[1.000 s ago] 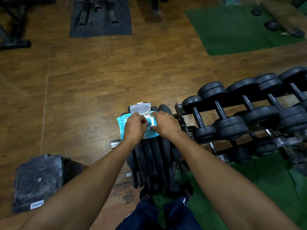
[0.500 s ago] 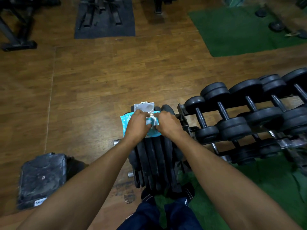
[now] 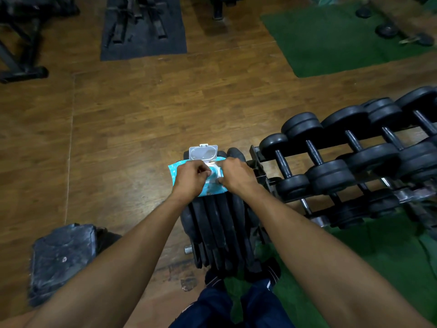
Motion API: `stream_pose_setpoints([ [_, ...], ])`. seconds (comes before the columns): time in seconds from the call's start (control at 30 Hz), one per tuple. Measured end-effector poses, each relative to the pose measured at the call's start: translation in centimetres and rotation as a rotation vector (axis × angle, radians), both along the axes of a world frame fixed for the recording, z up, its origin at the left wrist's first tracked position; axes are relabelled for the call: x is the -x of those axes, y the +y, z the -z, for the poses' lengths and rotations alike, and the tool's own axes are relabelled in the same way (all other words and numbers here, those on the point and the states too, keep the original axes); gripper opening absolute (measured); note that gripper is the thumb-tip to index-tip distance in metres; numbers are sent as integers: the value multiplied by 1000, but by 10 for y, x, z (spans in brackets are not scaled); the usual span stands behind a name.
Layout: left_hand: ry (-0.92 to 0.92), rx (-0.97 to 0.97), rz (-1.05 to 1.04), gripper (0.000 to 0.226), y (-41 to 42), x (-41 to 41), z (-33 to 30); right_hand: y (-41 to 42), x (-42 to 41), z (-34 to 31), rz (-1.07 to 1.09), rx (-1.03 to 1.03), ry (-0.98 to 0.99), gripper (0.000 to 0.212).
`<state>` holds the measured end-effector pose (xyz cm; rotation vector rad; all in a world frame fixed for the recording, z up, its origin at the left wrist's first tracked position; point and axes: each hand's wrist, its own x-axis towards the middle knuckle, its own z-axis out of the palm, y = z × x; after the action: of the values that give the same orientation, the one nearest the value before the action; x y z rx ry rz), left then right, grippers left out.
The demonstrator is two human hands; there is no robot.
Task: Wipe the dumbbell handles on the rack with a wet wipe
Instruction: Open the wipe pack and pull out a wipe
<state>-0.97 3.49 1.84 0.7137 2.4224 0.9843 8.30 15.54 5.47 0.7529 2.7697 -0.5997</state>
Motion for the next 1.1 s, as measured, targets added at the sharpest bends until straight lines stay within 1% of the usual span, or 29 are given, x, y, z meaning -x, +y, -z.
stream_pose_setpoints([
  [0.07,-100,-78,-42,18,-6,1,0,0,0,-1,-1,-2,-5,42],
  [0.2,-276,-254,-107,8,-19,1,-1,1,1,1,3,-10,-4,43],
  [0.3,-335,-322,-174,6,-29,3,1,2,3,3,-2,-6,4,45],
  [0.37,-284,-285,-166,5,-31,3,3,3,4,3,-15,-13,1,46],
  [0.4,-229,-235,-143,9,-29,2,3,3,5,3,-20,-18,-4,45],
  [0.47,-59,-93,-54,21,-23,0,3,3,6,4,-21,-16,-10,44],
  [0.5,23,-30,-8,19,-19,-1,2,3,6,4,-19,-16,-6,44],
  [0.53,87,13,20,11,-16,-1,1,3,7,5,-18,-18,-2,43],
  [0.57,116,37,31,4,-15,-1,0,3,7,5,-17,-19,0,43],
  [0.63,127,45,10,13,-13,-2,-1,3,7,5,-20,-25,1,42],
  [0.7,111,-7,-15,12,-16,-2,-4,3,6,6,-21,-31,0,41],
  [0.77,27,-72,-71,10,-21,-3,-4,4,5,7,-20,-34,-3,42],
  [0.83,-162,-198,-156,6,-27,-4,-8,4,5,7,-24,-39,-1,41],
  [0.9,-316,-338,-191,7,-33,-5,-15,4,6,7,-25,-38,4,39],
  [1.03,-436,-493,-189,13,-42,-13,-36,5,5,9,-30,-34,15,42],
  [1.1,-551,-622,-224,17,-45,-16,-47,6,4,9,-40,-35,18,42],
])
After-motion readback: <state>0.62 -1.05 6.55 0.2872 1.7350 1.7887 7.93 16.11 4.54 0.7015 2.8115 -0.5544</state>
